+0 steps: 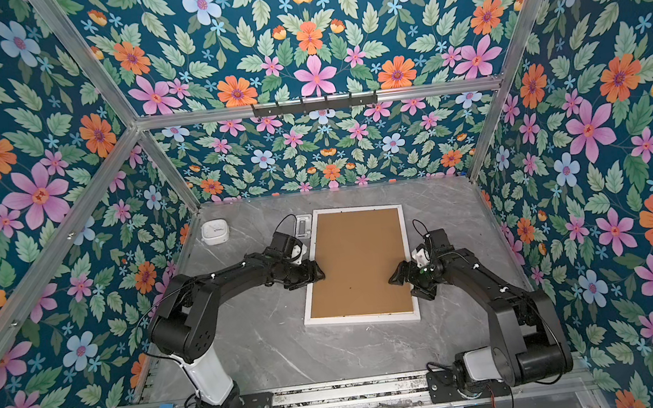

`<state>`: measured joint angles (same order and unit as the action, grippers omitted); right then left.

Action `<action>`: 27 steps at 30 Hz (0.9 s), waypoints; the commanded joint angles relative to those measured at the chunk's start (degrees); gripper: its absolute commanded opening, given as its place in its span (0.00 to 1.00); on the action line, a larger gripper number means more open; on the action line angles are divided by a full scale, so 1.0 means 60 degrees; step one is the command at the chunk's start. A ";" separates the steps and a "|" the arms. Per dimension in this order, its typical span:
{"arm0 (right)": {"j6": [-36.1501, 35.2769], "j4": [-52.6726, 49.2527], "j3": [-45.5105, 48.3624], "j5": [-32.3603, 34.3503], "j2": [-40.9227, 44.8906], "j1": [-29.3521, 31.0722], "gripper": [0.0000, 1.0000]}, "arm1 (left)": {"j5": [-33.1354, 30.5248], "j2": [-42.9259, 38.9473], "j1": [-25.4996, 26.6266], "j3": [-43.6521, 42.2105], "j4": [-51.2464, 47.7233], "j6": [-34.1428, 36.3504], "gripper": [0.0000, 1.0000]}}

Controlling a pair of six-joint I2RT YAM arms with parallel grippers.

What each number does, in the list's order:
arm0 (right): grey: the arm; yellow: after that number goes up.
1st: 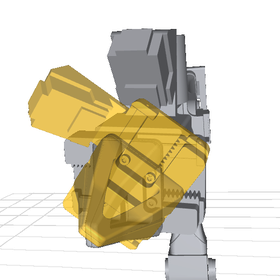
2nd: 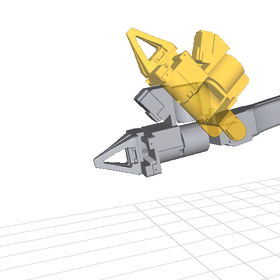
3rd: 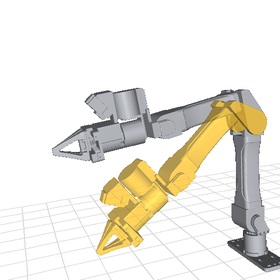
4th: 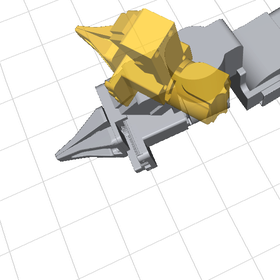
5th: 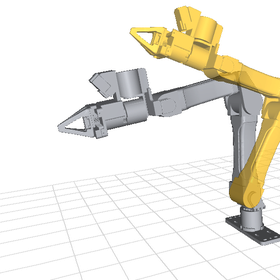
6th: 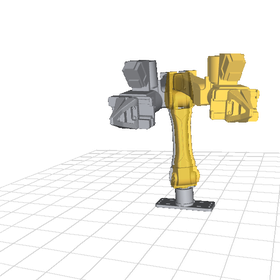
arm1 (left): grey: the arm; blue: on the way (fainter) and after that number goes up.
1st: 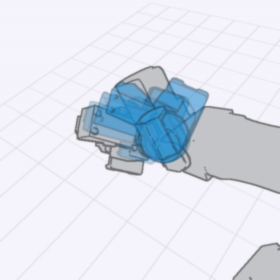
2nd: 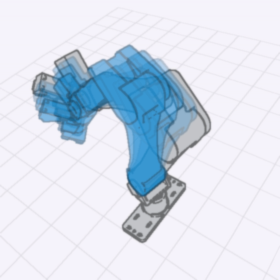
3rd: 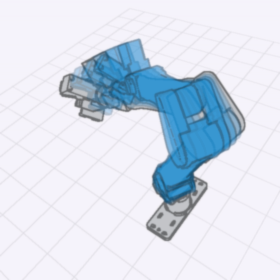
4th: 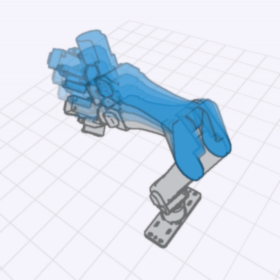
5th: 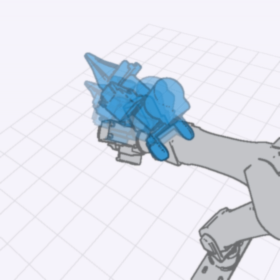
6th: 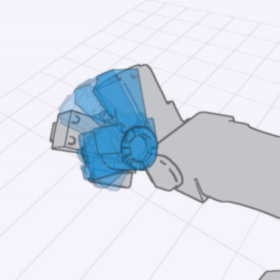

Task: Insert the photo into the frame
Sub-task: 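Grip the board's side edge with the right gripper and tilt it up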

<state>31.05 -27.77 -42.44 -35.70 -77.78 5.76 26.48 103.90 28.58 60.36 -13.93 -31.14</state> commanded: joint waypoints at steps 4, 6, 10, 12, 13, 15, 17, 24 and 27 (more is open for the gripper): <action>0.0722 0.2019 0.0383 -0.2945 0.0558 -0.0407 0.82 | 0.0874 0.0072 0.0028 -0.0197 -0.0023 -0.0084 0.70; 0.0765 0.2093 0.0443 -0.3107 0.0724 -0.0447 0.81 | 0.0898 0.0046 0.0014 -0.0238 0.0022 -0.0121 0.70; 0.1097 0.2595 0.0647 -0.3494 0.1025 -0.0476 0.79 | 0.0972 0.0023 -0.0002 -0.0288 0.0121 -0.0171 0.70; 0.1181 0.2866 0.0754 -0.3600 0.1206 -0.0476 0.78 | 0.1002 0.0013 -0.0008 -0.0315 0.0161 -0.0200 0.70; 0.1241 0.2990 0.0811 -0.3620 0.1268 -0.0486 0.76 | 0.1025 0.0006 -0.0016 -0.0331 0.0187 -0.0214 0.70; 0.1670 0.3736 0.1050 -0.3995 0.1385 -0.0491 0.73 | 0.1109 0.0018 -0.0017 -0.0362 0.0295 -0.0273 0.70; 0.2020 0.4288 0.1218 -0.4167 0.1510 -0.0486 0.71 | 0.1151 0.0026 -0.0017 -0.0375 0.0333 -0.0288 0.70; 0.2101 0.4539 0.1199 -0.4112 0.2110 -0.0491 0.60 | 0.1258 0.0057 -0.0032 -0.0447 0.0502 -0.0344 0.70; 0.1794 0.4040 0.1030 -0.3892 0.2112 -0.0487 0.58 | 0.1324 0.0058 -0.0024 -0.0493 0.0593 -0.0377 0.70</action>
<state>43.07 -6.13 -35.33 -55.53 -65.28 2.72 26.17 103.68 27.92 58.00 -6.94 -32.84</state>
